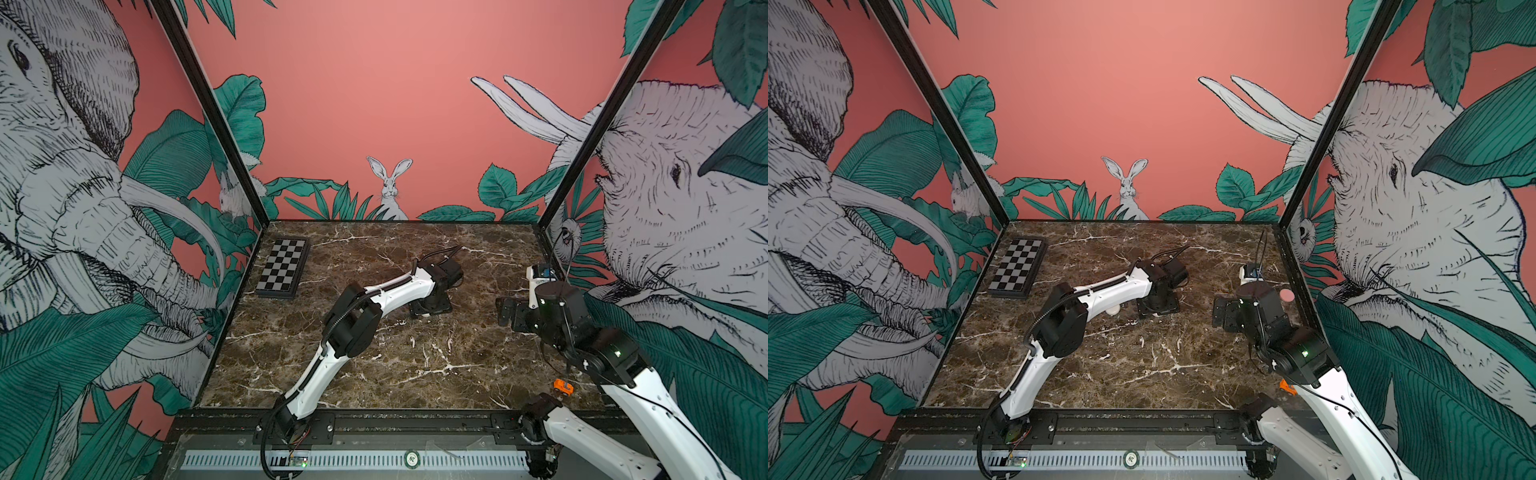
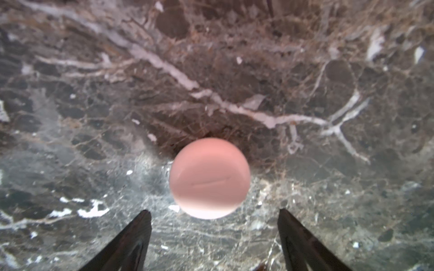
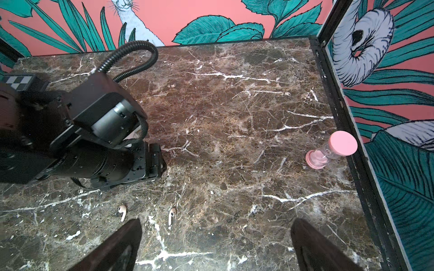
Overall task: Insert the wireless bluetooth earbuds into the charging case
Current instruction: 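Move the left gripper above the pink round case while right gripper shifts, then lower the left gripper and close it on the pink round case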
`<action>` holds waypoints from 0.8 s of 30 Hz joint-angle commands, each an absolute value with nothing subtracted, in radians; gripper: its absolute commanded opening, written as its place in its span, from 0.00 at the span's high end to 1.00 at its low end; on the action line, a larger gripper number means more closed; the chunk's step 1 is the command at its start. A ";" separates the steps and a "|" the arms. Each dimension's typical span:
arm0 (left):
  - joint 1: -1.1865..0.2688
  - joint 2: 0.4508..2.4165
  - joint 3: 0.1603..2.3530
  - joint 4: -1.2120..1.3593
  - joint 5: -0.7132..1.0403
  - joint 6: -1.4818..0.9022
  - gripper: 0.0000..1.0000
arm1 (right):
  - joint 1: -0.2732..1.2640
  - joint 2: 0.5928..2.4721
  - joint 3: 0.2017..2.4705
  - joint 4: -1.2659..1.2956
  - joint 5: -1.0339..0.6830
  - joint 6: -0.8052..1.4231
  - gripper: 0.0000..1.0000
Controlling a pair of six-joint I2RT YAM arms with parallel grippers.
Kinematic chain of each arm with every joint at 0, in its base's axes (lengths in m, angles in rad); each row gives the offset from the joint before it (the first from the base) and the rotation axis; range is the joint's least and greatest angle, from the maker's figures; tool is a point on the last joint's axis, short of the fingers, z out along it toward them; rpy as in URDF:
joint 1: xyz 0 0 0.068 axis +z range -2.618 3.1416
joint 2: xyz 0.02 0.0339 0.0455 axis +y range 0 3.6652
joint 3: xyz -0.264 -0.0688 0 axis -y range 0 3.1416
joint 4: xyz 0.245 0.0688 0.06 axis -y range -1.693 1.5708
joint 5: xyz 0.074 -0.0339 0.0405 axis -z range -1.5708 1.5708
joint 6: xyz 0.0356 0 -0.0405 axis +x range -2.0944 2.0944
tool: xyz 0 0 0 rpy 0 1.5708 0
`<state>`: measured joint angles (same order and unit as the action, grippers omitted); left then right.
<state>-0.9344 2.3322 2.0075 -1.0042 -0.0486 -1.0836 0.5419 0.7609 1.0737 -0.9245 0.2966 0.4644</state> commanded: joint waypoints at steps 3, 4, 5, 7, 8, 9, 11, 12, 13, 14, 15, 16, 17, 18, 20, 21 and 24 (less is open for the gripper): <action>-0.934 2.357 2.055 -1.078 -0.099 -1.124 0.16 | 0.539 0.743 1.061 -0.900 0.267 0.453 0.02; -0.933 2.361 2.058 -1.076 -0.097 -1.129 0.17 | 0.539 0.742 1.060 -0.897 0.263 0.451 0.02; -0.933 2.366 2.060 -1.071 -0.096 -1.135 0.18 | 0.538 0.741 1.058 -0.896 0.257 0.450 0.02; -0.932 2.377 2.073 -1.070 -0.097 -1.140 0.19 | 0.538 0.741 1.054 -0.891 0.251 0.448 0.02; -0.932 2.383 2.083 -1.074 -0.103 -1.140 0.20 | 0.538 0.739 1.054 -0.889 0.248 0.448 0.02; -0.931 2.389 2.093 -1.080 -0.108 -1.142 0.20 | 0.538 0.739 1.052 -0.886 0.245 0.448 0.02; -0.927 2.399 2.103 -1.087 -0.108 -1.145 0.21 | 0.538 0.741 1.051 -0.883 0.236 0.449 0.02; -0.925 2.401 2.103 -1.092 -0.111 -1.150 0.21 | 0.538 0.741 1.049 -0.881 0.233 0.449 0.02; -0.922 2.401 2.099 -1.089 -0.116 -1.155 0.22 | 0.540 0.741 1.048 -0.881 0.230 0.449 0.02; -0.919 2.401 2.094 -1.084 -0.118 -1.155 0.23 | 0.537 0.741 1.045 -0.880 0.230 0.449 0.02; -0.916 2.402 2.092 -1.086 -0.118 -1.158 0.23 | 0.538 0.741 1.043 -0.879 0.230 0.449 0.02; -0.913 2.404 2.092 -1.084 -0.117 -1.161 0.24 | 0.538 0.741 1.041 -0.877 0.230 0.449 0.02; -0.911 2.405 2.089 -1.079 -0.113 -1.161 0.24 | 0.538 0.742 1.040 -0.875 0.230 0.449 0.02; -0.908 2.407 2.087 -1.080 -0.110 -1.163 0.26 | 0.537 0.743 1.038 -0.873 0.229 0.448 0.02; -0.905 2.407 2.082 -1.071 -0.102 -1.170 0.28 | 0.538 0.745 1.036 -0.871 0.227 0.448 0.02; -0.905 2.408 2.080 -1.064 -0.097 -1.170 0.30 | 0.538 0.746 1.035 -0.869 0.226 0.449 0.02; -0.904 2.413 2.080 -1.054 -0.089 -1.171 0.31 | 0.539 0.748 1.034 -0.864 0.221 0.449 0.02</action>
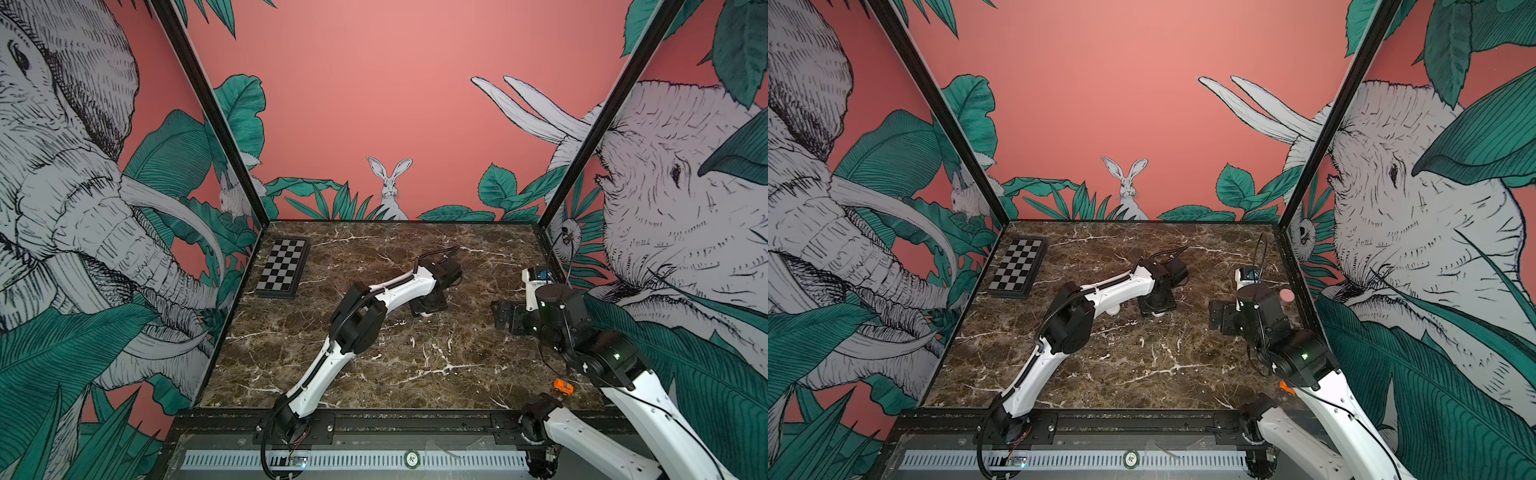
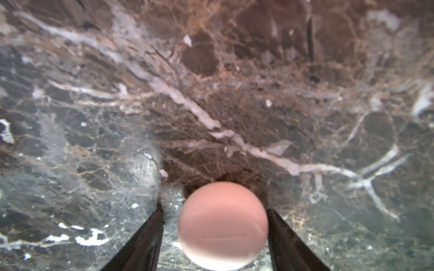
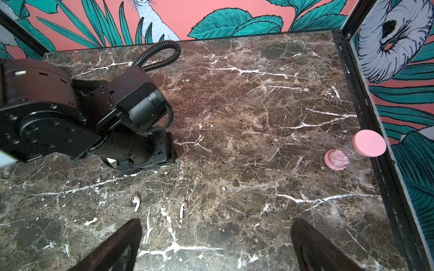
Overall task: Insert the wireless bluetooth earbuds into the charging case
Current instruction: 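Lower the left gripper and close it on the pink round case, then lift the pink case with the left gripper while right gripper approaches it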
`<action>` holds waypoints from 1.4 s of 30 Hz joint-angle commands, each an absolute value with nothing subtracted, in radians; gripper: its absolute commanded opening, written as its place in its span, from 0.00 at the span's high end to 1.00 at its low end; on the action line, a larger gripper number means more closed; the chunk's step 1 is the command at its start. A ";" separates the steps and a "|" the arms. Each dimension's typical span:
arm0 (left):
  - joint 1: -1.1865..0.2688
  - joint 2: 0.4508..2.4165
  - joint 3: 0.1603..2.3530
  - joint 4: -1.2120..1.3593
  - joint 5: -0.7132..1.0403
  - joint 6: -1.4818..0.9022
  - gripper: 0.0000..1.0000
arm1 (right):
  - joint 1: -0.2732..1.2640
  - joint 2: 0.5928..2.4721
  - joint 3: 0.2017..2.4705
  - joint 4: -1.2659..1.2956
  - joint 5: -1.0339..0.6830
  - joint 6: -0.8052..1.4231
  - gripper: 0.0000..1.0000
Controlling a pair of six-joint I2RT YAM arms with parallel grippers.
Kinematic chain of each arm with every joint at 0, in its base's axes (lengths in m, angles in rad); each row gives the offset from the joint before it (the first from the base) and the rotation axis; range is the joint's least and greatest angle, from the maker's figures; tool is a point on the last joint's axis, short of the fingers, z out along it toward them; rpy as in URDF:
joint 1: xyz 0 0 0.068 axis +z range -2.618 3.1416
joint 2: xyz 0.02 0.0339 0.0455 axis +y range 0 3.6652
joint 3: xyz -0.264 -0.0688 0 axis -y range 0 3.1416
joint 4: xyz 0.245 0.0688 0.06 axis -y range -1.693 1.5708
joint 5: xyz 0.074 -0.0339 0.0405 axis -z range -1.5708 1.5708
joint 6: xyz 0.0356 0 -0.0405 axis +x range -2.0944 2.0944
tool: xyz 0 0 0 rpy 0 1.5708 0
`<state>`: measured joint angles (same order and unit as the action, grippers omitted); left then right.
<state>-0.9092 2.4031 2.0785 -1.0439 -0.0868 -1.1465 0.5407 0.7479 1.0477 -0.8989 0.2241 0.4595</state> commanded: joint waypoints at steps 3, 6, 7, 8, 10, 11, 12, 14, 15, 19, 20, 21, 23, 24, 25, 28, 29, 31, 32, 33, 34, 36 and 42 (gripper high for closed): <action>-0.902 2.419 2.077 -1.051 -0.077 -1.170 0.34 | 0.538 0.750 1.035 -0.862 0.220 0.450 0.02; -0.903 2.424 2.074 -1.051 -0.063 -1.170 0.35 | 0.537 0.749 1.035 -0.865 0.218 0.450 0.02; -0.902 2.424 2.072 -1.054 -0.060 -1.170 0.36 | 0.538 0.749 1.035 -0.863 0.218 0.451 0.02; -0.902 2.423 2.070 -1.053 -0.056 -1.166 0.39 | 0.537 0.747 1.035 -0.863 0.218 0.451 0.02; -0.902 2.421 2.066 -1.061 -0.054 -1.167 0.39 | 0.538 0.747 1.035 -0.861 0.217 0.453 0.02; -0.902 2.418 2.061 -1.061 -0.050 -1.167 0.39 | 0.538 0.747 1.035 -0.862 0.216 0.455 0.02; -0.902 2.416 2.056 -1.061 -0.046 -1.170 0.39 | 0.539 0.747 1.035 -0.862 0.214 0.456 0.02; -0.902 2.412 2.047 -1.059 -0.033 -1.175 0.39 | 0.539 0.747 1.034 -0.859 0.212 0.457 0.02; -0.902 2.410 2.042 -1.057 -0.030 -1.175 0.39 | 0.538 0.747 1.034 -0.860 0.212 0.458 0.02; -0.902 2.413 2.039 -1.064 -0.021 -1.175 0.38 | 0.539 0.747 1.033 -0.860 0.211 0.457 0.02; -0.902 2.414 2.038 -1.062 -0.007 -1.176 0.38 | 0.538 0.747 1.034 -0.859 0.211 0.459 0.02; -0.902 2.416 2.035 -1.055 0.008 -1.177 0.38 | 0.537 0.746 1.034 -0.859 0.210 0.459 0.02; -0.904 2.424 2.032 -1.049 0.026 -1.178 0.39 | 0.538 0.746 1.032 -0.860 0.210 0.459 0.02; -0.904 2.428 2.034 -1.050 0.027 -1.177 0.40 | 0.538 0.746 1.032 -0.859 0.210 0.459 0.02; -0.904 2.431 2.034 -1.052 0.027 -1.176 0.41 | 0.539 0.746 1.031 -0.859 0.210 0.461 0.02; -0.904 2.436 2.033 -1.056 0.024 -1.165 0.45 | 0.538 0.746 1.031 -0.859 0.207 0.462 0.02; -0.904 2.434 2.033 -1.057 0.022 -1.163 0.46 | 0.538 0.744 1.030 -0.859 0.207 0.463 0.02; -0.904 2.433 2.038 -1.064 0.012 -1.156 0.49 | 0.538 0.742 1.029 -0.858 0.208 0.463 0.02; -0.904 2.433 2.039 -1.069 0.008 -1.154 0.50 | 0.539 0.741 1.029 -0.856 0.209 0.463 0.02; -0.904 2.433 2.039 -1.070 0.007 -1.153 0.50 | 0.538 0.742 1.028 -0.856 0.209 0.462 0.02; -0.904 2.432 2.038 -1.069 0.005 -1.151 0.51 | 0.539 0.742 1.028 -0.855 0.209 0.462 0.02; -0.904 2.434 2.038 -1.074 0.000 -1.142 0.55 | 0.538 0.744 1.029 -0.855 0.210 0.463 0.02; -0.904 2.401 2.026 -1.070 -0.031 -1.044 1.00 | 0.539 0.741 1.033 -0.860 0.206 0.462 0.02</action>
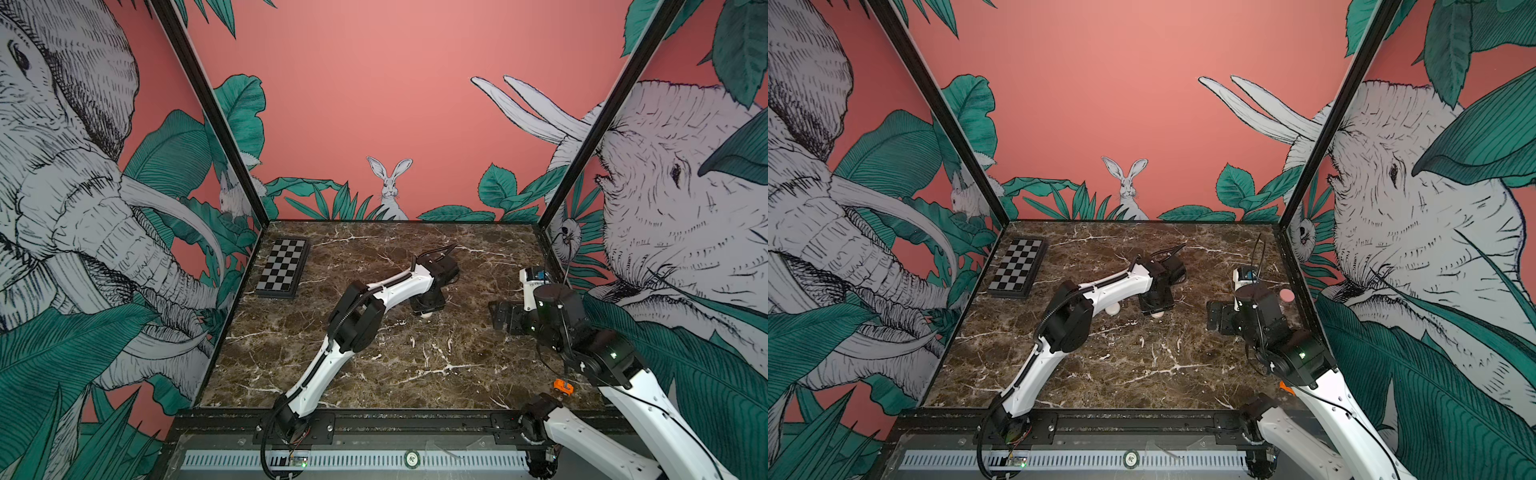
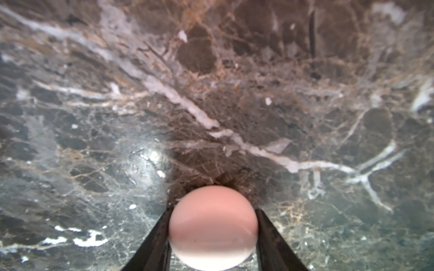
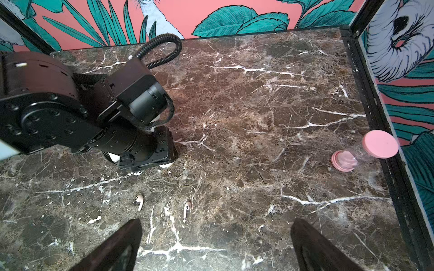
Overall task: Insert the wireless bluetooth earbuds into the charging case
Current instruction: 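Lift the pink case with the left gripper while right gripper approaches it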
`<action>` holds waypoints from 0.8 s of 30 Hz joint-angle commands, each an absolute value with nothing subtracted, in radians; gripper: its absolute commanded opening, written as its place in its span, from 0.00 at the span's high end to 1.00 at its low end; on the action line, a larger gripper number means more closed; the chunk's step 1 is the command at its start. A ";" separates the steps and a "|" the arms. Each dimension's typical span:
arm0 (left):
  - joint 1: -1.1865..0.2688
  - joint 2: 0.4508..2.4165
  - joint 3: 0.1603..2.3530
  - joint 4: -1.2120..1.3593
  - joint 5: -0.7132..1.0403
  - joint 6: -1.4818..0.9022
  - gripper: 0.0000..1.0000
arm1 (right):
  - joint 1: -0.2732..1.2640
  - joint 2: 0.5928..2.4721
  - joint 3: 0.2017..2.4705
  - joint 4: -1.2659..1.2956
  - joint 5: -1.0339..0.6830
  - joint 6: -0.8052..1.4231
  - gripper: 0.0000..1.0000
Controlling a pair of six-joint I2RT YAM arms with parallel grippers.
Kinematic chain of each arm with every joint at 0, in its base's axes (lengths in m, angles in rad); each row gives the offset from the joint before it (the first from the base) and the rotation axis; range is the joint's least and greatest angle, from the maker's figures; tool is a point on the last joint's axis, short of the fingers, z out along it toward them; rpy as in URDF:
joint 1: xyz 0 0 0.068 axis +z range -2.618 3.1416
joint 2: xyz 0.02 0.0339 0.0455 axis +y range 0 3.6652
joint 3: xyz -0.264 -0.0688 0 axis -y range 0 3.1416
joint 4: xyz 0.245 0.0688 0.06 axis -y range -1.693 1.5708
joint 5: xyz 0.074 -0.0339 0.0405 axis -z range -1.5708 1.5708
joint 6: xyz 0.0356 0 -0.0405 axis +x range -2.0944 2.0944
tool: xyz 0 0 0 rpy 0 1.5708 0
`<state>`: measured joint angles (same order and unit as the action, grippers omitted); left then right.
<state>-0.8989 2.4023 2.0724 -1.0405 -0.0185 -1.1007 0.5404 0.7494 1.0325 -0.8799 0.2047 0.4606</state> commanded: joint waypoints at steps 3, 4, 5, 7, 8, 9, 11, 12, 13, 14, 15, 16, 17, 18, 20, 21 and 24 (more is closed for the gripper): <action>-0.904 2.353 2.003 -1.062 -0.084 -0.954 1.00 | 0.538 0.739 1.036 -0.861 0.207 0.460 0.02; -0.906 2.334 1.992 -1.056 -0.109 -0.915 1.00 | 0.538 0.738 1.036 -0.861 0.203 0.461 0.02; -0.904 2.313 1.975 -1.056 -0.136 -0.882 1.00 | 0.538 0.738 1.036 -0.859 0.200 0.461 0.02; -0.904 2.256 1.906 -0.997 -0.154 -0.808 1.00 | 0.538 0.738 1.040 -0.860 0.199 0.461 0.02; -0.906 2.215 1.855 -0.962 -0.185 -0.784 1.00 | 0.538 0.738 1.041 -0.861 0.200 0.461 0.02; -0.907 2.178 1.805 -0.923 -0.200 -0.772 1.00 | 0.538 0.738 1.042 -0.859 0.201 0.462 0.02; -0.907 2.071 1.644 -0.722 -0.149 -0.649 1.00 | 0.539 0.739 1.048 -0.859 0.197 0.461 0.02; -0.909 2.023 1.566 -0.635 -0.157 -0.613 1.00 | 0.539 0.739 1.053 -0.860 0.197 0.461 0.02; -0.910 1.975 1.499 -0.567 -0.161 -0.590 1.00 | 0.537 0.739 1.055 -0.860 0.195 0.461 0.02; -0.908 1.932 1.439 -0.483 -0.145 -0.537 1.00 | 0.539 0.739 1.060 -0.861 0.195 0.461 0.02; -0.908 1.905 1.402 -0.424 -0.137 -0.492 1.00 | 0.538 0.739 1.060 -0.860 0.195 0.461 0.02; -0.909 1.871 1.369 -0.380 -0.132 -0.452 1.00 | 0.538 0.739 1.065 -0.861 0.193 0.461 0.02; -0.908 1.844 1.346 -0.337 -0.123 -0.417 1.00 | 0.538 0.739 1.068 -0.862 0.193 0.461 0.02; -0.908 1.824 1.333 -0.312 -0.120 -0.388 1.00 | 0.538 0.740 1.070 -0.863 0.193 0.461 0.02; -0.908 1.796 1.320 -0.280 -0.106 -0.298 1.00 | 0.538 0.742 1.078 -0.865 0.193 0.461 0.02; -0.908 1.786 1.323 -0.285 -0.123 -0.276 1.00 | 0.538 0.743 1.081 -0.866 0.193 0.462 0.02; -0.907 1.735 1.288 -0.249 -0.153 -0.186 1.00 | 0.538 0.746 1.095 -0.874 0.186 0.463 0.02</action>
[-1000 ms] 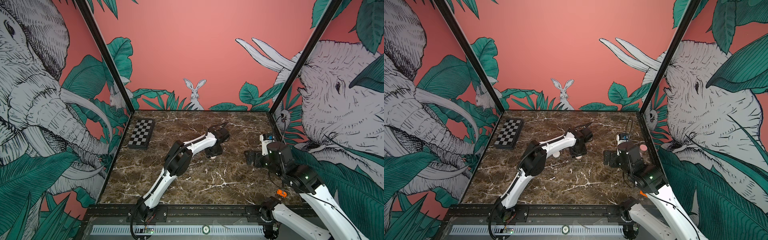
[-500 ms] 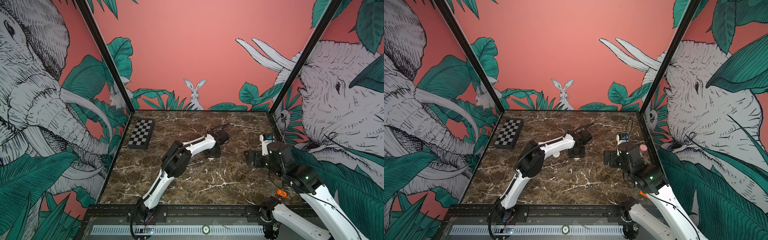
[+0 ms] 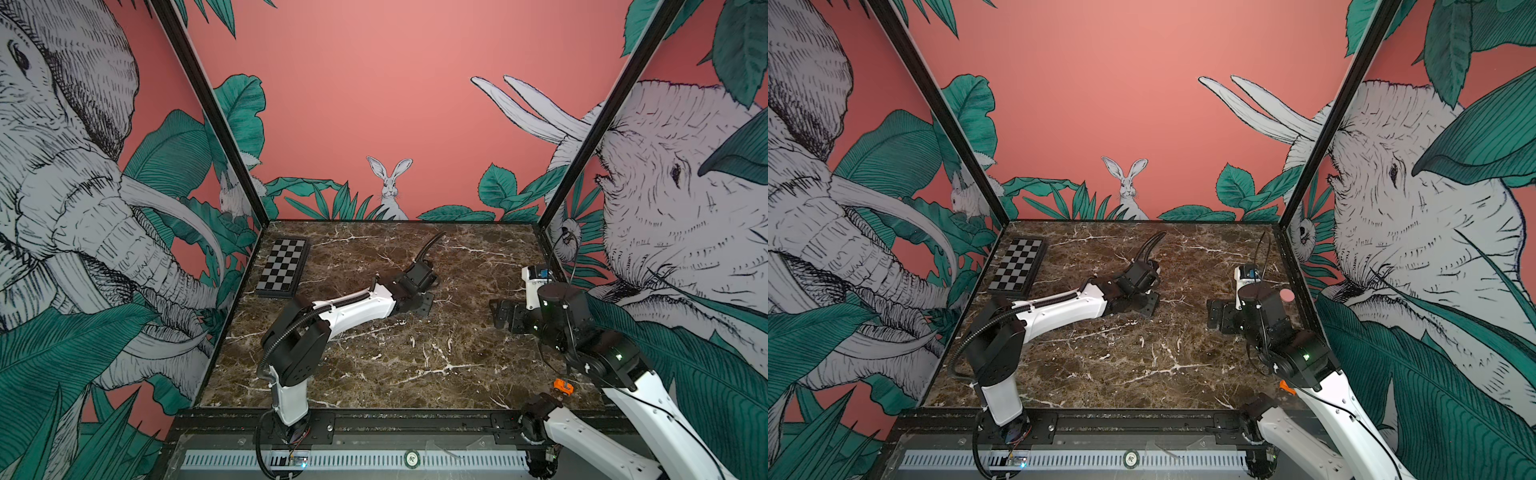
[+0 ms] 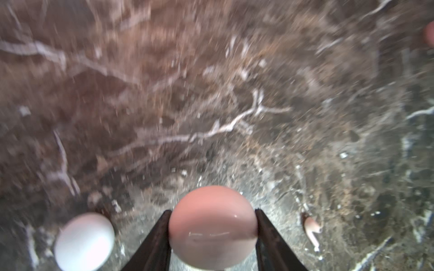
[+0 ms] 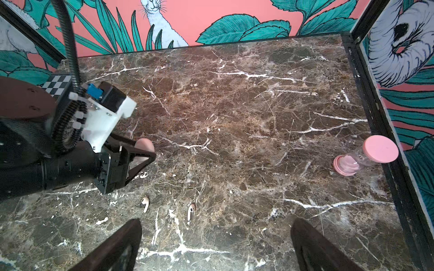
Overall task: Insert the wireless bluetooth earbuds into the charging case
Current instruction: 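Lift the pink case with the left gripper while right gripper approaches it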
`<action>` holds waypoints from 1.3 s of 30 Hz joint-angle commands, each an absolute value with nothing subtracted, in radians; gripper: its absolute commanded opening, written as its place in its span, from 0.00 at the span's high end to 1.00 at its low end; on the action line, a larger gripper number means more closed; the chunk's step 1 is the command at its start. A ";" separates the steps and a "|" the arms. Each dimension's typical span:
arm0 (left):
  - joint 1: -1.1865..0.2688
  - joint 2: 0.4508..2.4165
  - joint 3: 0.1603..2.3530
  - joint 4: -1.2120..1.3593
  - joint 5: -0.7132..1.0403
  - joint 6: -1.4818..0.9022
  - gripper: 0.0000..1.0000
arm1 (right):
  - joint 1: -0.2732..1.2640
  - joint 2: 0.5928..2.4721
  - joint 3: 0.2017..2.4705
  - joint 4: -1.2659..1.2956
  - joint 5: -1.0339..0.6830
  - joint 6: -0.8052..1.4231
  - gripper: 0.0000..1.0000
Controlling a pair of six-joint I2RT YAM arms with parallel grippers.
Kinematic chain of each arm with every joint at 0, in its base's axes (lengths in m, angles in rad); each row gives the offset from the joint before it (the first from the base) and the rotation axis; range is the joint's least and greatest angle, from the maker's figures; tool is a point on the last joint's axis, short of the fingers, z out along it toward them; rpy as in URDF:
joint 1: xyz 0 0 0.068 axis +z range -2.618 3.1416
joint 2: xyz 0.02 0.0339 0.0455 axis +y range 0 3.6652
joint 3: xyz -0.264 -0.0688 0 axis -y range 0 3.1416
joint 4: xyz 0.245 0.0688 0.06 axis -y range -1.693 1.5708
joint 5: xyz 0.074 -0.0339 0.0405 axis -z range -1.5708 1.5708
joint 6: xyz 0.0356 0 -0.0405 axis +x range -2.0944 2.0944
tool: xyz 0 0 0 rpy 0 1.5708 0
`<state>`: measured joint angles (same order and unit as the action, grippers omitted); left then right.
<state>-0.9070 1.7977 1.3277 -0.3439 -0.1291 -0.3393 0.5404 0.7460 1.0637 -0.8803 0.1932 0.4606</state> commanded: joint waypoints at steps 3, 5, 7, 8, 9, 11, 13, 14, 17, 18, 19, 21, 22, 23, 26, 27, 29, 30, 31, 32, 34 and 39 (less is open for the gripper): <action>-0.909 1.642 1.208 -0.160 -0.197 -0.138 1.00 | 0.538 0.739 1.107 -0.874 0.180 0.463 0.02; -0.909 1.567 1.110 -0.019 -0.229 -0.060 1.00 | 0.538 0.739 1.114 -0.877 0.181 0.460 0.02; -0.910 1.520 1.069 0.027 -0.264 0.025 1.00 | 0.539 0.744 1.121 -0.877 0.176 0.456 0.02; -0.910 1.501 1.063 0.026 -0.293 0.052 1.00 | 0.538 0.747 1.125 -0.875 0.172 0.453 0.02; -0.910 1.488 1.059 0.017 -0.299 0.081 1.00 | 0.538 0.750 1.126 -0.873 0.168 0.453 0.02; -0.910 1.444 1.026 0.032 -0.234 0.192 1.00 | 0.538 0.761 1.134 -0.868 0.153 0.455 0.02; -0.910 1.402 0.987 0.049 -0.199 0.254 1.00 | 0.538 0.770 1.146 -0.870 0.139 0.461 0.02; -0.910 1.381 0.966 0.057 -0.204 0.282 1.00 | 0.539 0.777 1.159 -0.873 0.121 0.462 0.02; -0.909 1.308 0.885 0.097 -0.191 0.362 1.00 | 0.537 0.798 1.219 -0.888 0.042 0.456 0.02; -0.908 1.289 0.852 0.124 -0.184 0.394 1.00 | 0.538 0.807 1.240 -0.892 0.017 0.450 0.02; -0.908 1.263 0.827 0.128 -0.175 0.429 1.00 | 0.538 0.819 1.264 -0.899 -0.012 0.439 0.02; -0.908 1.222 0.795 0.112 -0.174 0.456 1.00 | 0.538 0.843 1.302 -0.909 -0.077 0.415 0.02; -0.908 1.199 0.780 0.096 -0.157 0.460 1.00 | 0.538 0.856 1.305 -0.916 -0.106 0.405 0.02; -0.908 1.177 0.765 0.080 -0.125 0.472 1.00 | 0.538 0.869 1.343 -0.920 -0.131 0.395 0.02; -0.912 1.109 0.717 0.081 -0.066 0.482 1.00 | 0.538 0.912 1.366 -0.927 -0.201 0.374 0.02; -0.915 1.086 0.701 0.080 -0.051 0.489 1.00 | 0.538 0.927 1.372 -0.931 -0.221 0.375 0.02; -0.920 1.036 0.655 0.106 -0.021 0.504 1.00 | 0.539 0.955 1.371 -0.914 -0.296 0.380 0.02; -0.923 1.018 0.638 0.106 0.005 0.523 1.00 | 0.538 0.966 1.364 -0.897 -0.348 0.380 0.02; -0.929 0.998 0.621 0.109 0.032 0.555 1.00 | 0.537 0.982 1.360 -0.880 -0.398 0.386 0.02; -0.939 0.981 0.602 0.117 0.046 0.578 1.00 | 0.539 0.996 1.353 -0.859 -0.441 0.396 0.03; -0.948 0.957 0.583 0.117 0.076 0.592 1.00 | 0.538 1.020 1.341 -0.823 -0.484 0.406 0.05; -0.965 0.970 0.580 0.123 0.057 0.632 1.00 | 0.539 1.068 1.241 -0.668 -0.615 0.479 0.13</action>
<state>-0.9573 0.9745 0.5877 0.0891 0.0360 0.5716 0.5404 1.0550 1.2736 -0.7879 -0.4854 0.4328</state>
